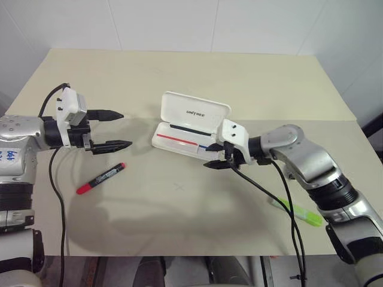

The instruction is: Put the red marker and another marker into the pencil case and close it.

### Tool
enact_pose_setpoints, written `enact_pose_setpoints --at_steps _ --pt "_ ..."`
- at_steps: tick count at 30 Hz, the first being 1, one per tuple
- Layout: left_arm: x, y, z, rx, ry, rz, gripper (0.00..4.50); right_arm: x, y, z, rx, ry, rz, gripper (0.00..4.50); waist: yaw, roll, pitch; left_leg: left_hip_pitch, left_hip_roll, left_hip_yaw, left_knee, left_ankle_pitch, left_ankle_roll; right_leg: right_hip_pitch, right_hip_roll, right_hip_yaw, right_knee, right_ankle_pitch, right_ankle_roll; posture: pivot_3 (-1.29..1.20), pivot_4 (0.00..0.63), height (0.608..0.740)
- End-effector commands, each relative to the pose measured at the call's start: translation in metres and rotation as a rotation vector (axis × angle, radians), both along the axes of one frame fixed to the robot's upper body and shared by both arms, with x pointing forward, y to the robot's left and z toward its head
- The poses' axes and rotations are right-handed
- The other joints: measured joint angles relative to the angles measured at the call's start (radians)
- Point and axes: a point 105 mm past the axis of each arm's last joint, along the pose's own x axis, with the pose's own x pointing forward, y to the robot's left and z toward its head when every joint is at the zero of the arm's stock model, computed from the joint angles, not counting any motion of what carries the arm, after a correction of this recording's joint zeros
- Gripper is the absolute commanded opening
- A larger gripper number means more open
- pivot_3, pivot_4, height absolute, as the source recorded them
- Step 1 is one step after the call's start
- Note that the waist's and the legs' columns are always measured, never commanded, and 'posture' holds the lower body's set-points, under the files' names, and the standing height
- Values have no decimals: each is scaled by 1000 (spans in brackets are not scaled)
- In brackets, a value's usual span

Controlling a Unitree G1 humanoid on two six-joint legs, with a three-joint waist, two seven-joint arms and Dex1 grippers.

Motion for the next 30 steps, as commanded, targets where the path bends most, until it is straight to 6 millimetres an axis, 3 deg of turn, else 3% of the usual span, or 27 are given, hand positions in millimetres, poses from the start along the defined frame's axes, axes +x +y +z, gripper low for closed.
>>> enact_pose_setpoints --at_steps 1,9,17,23,30 --pt "-6 2 9 3 -41 6 4500 10 1 2 -33 -42 13 2534 0 0 0 0 0 0 0 0 0 0 0 0 0 0 0 0 150 740" --pt "-13 -3 12 -10 -66 15 4500 27 -2 -22 -136 -43 19 2534 -3 0 0 0 1 0 0 0 0 -1 0 0 2 0 0 0 150 740" --pt "-13 -2 17 -12 -91 31 4500 38 16 -14 -152 -114 72 16 -31 -1 0 3 0 0 2 2 -2 3 0 0 3 1 1 0 150 740" --pt "-12 -3 17 -15 -95 31 4500 35 18 0 -105 -148 100 16 -36 -1 0 3 0 0 1 2 -2 3 0 0 3 3 1 0 150 740" --pt "-9 -6 17 -24 -103 27 4500 4 4 12 -54 -181 177 16 -29 -1 0 0 0 -1 -1 2 -2 0 0 -1 2 2 0 0 150 740"
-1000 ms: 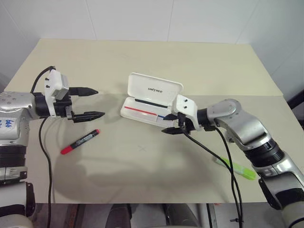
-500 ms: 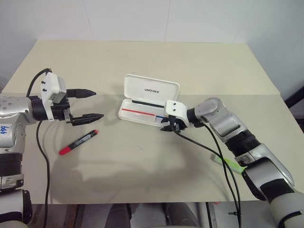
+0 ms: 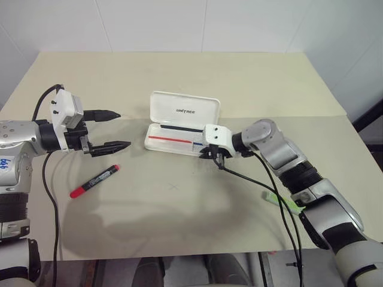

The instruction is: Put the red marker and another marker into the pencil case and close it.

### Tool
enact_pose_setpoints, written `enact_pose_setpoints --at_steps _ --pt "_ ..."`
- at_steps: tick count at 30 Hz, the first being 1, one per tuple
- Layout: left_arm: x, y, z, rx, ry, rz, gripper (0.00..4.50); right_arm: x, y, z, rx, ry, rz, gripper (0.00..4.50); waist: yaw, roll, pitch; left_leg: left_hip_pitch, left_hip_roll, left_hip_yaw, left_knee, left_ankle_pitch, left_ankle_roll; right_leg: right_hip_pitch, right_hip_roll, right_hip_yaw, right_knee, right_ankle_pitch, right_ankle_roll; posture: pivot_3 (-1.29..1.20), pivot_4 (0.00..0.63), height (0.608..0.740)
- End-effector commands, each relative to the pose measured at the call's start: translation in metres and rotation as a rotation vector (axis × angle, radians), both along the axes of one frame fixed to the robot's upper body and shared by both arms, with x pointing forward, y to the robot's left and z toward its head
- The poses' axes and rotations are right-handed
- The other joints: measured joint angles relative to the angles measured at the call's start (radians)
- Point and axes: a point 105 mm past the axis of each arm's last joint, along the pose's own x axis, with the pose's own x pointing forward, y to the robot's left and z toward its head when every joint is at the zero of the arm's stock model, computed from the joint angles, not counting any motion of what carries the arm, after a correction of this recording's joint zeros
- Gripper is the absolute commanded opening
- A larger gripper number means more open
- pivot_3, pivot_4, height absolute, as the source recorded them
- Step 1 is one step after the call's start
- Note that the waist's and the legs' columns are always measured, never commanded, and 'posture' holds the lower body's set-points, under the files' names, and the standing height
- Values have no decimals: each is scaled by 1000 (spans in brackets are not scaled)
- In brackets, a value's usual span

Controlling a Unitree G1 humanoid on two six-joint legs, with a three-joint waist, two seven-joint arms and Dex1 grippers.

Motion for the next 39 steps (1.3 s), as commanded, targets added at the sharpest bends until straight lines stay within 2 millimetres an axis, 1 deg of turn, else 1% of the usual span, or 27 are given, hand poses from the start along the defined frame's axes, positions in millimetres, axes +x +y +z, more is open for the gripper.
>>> enact_pose_setpoints --at_steps 1,7,11,17,19,23,30,33,36,39 --pt "-1 -2 12 -8 -58 -12 4500 -22 -6 17 52 -50 63 16 7 0 0 0 0 0 0 0 0 0 0 0 -1 0 0 0 150 740" --pt "0 -6 8 -17 -49 -29 4500 -57 -22 10 60 -32 102 16 9 0 0 0 0 1 1 -1 0 0 0 0 -1 0 0 0 150 740" --pt "1 -9 6 -35 -40 -45 4500 -73 -33 -4 35 7 117 16 10 0 0 0 0 1 2 0 0 1 0 0 0 0 0 0 150 740" --pt "1 -14 1 -44 -26 -63 4500 -85 -46 -25 -25 12 103 16 13 0 0 0 0 1 2 0 0 1 0 0 0 0 0 0 150 740" --pt "0 -15 0 -45 -22 -67 4500 -85 -49 -29 -39 12 95 16 13 0 0 0 0 1 2 0 0 1 0 0 -1 0 0 0 150 740" --pt "0 -16 0 -47 -18 -71 4500 -85 -51 -33 -56 4 93 16 16 0 0 1 0 1 2 0 0 1 0 0 0 0 0 0 150 740" --pt "0 -17 -2 -52 -11 -73 4500 -93 -53 -39 -96 -3 142 16 27 0 0 1 0 1 2 0 0 1 0 0 -1 0 0 0 150 740" --pt "0 -18 -2 -56 -9 -74 4500 -91 -50 -37 -80 -12 136 874 33 0 0 1 0 1 2 0 0 1 0 0 0 0 0 0 150 740" --pt "0 -19 -3 -57 -8 -75 4500 -88 -42 -24 -23 -47 149 1851 34 0 0 1 0 1 2 0 0 1 0 0 0 0 0 0 150 740" --pt "-1 -18 -3 -57 -7 -74 4500 -88 -39 -18 -4 -54 151 1851 34 0 0 1 0 1 3 0 0 1 0 0 0 0 0 0 150 740"
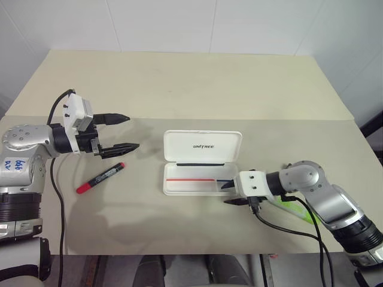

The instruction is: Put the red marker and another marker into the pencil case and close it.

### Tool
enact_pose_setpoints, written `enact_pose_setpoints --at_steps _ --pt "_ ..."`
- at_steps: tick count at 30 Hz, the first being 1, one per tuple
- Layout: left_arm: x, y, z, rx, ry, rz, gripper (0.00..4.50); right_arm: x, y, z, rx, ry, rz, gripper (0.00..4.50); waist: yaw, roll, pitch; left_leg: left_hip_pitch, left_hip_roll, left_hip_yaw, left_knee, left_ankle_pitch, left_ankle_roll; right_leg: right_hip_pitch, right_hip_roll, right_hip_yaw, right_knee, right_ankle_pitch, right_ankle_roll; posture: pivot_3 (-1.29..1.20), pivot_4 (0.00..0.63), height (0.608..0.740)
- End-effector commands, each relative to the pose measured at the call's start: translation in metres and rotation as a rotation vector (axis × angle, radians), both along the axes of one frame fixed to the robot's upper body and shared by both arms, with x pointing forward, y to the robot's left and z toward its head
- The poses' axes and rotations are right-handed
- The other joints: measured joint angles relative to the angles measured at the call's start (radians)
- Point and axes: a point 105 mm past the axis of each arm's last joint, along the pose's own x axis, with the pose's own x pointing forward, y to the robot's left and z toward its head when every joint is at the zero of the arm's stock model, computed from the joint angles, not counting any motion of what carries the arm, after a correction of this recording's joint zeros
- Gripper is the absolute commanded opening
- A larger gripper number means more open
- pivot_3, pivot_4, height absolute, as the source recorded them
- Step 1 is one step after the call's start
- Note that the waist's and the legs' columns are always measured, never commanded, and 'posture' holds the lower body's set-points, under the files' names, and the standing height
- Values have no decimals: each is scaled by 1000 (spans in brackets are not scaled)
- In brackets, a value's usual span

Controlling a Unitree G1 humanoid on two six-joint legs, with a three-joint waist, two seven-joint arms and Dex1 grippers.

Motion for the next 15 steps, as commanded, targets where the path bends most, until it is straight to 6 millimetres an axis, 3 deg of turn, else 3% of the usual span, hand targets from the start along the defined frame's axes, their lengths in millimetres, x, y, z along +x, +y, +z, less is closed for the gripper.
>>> enact_pose_setpoints --at_steps 1,7,10,13,15 --pt "-4 -3 8 -1 -33 -22 4500 -2 6 23 52 -44 25 1851 1 0 0 0 0 0 0 0 0 0 0 0 0 0 0 0 150 740" --pt "-4 -3 6 0 -34 -20 4500 -3 8 41 118 -40 36 1851 2 0 0 0 0 0 0 0 0 0 0 0 0 0 0 0 150 740" --pt "-5 -3 5 3 -34 -21 4500 5 2 59 219 -61 -22 1851 1 0 0 0 0 0 0 0 0 0 0 0 0 0 0 0 150 740" --pt "-7 1 4 10 -31 -12 4500 7 -5 80 347 -57 -57 2461 1 0 0 0 0 0 0 0 0 0 0 0 0 0 0 0 150 740" --pt "-7 6 4 31 -29 -1 4500 2 -12 98 472 -45 -59 3169 2 0 0 0 0 0 0 0 0 0 0 0 0 0 0 0 150 740"
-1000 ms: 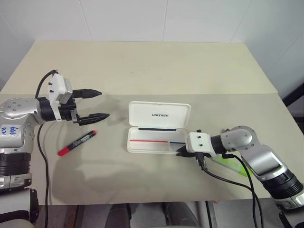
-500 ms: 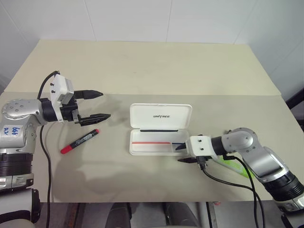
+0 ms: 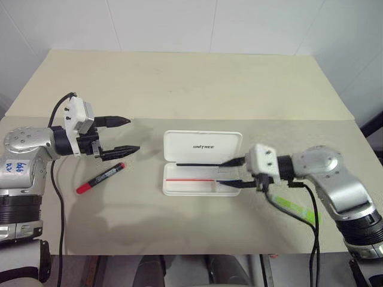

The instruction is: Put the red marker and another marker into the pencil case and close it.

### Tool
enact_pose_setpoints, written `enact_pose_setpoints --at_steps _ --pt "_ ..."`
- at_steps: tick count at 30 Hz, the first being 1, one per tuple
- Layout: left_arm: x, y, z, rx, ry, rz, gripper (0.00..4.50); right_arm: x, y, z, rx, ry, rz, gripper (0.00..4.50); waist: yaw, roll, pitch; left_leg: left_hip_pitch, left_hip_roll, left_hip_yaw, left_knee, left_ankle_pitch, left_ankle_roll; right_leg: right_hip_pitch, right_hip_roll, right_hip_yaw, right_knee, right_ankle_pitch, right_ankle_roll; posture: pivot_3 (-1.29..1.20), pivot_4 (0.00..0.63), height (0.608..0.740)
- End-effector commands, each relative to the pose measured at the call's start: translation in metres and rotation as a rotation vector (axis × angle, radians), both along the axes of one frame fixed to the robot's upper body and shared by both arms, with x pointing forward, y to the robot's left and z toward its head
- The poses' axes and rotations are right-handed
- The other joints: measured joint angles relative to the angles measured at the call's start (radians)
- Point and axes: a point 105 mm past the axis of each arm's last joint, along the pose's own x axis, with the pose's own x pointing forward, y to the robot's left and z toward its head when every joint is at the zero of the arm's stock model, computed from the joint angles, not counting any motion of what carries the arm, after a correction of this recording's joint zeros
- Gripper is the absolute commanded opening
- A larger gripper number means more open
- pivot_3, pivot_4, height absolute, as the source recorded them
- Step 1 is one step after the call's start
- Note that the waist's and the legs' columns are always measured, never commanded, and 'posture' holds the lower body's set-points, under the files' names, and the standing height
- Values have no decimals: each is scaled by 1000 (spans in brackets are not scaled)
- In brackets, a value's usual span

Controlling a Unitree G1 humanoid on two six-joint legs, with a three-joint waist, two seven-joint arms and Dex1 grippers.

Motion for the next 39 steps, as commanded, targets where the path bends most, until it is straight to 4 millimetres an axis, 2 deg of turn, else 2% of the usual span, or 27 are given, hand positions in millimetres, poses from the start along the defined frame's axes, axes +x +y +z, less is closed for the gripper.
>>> enact_pose_setpoints --at_steps 1,3,4,8,11,15,19,25,32,39 --pt "-4 8 12 37 -52 2 4500 -9 -8 35 189 -28 10 3524 0 0 0 0 0 0 0 0 0 0 0 0 0 0 0 0 150 740" --pt "-3 14 13 54 -51 16 4500 -17 -7 45 251 -16 33 4268 -1 0 0 0 0 0 0 0 0 0 0 0 0 0 0 0 150 740" --pt "-3 17 14 63 -51 25 4500 -20 -7 49 275 1 42 4459 -1 0 0 0 0 0 0 0 0 1 0 0 -1 0 0 0 150 740" --pt "-4 37 6 153 -23 58 4500 -31 -2 56 292 19 87 4459 -4 0 0 1 0 0 -1 0 0 0 0 0 0 0 0 0 150 740" --pt "-14 57 -12 267 79 87 4500 -32 0 64 297 -43 94 4459 -7 0 0 1 0 1 -1 0 0 0 0 0 0 0 0 0 150 740" --pt "-36 71 -28 349 245 78 4500 -29 -1 68 293 -62 90 4459 -5 0 0 1 0 2 -3 0 1 0 0 1 -2 -1 -1 0 150 740" --pt "-35 90 -32 395 269 175 4500 -20 2 69 307 -93 76 4459 0 0 0 0 1 1 -2 0 1 -1 0 0 -1 -2 -2 0 150 740" --pt "-37 89 -50 487 295 214 4500 -21 8 65 320 -92 80 4459 -3 0 0 0 1 2 -3 0 1 -1 0 0 -1 -2 -3 0 150 740" --pt "-51 76 -88 550 369 224 4500 -24 12 62 332 -85 73 4459 -3 0 0 0 3 2 -4 -1 1 -2 1 0 -1 -2 -4 0 150 740" --pt "-44 82 -98 642 355 292 4500 -25 11 63 345 -95 48 4459 -3 2 -1 4 2 2 -3 -1 1 2 0 0 0 -2 -4 0 150 740"
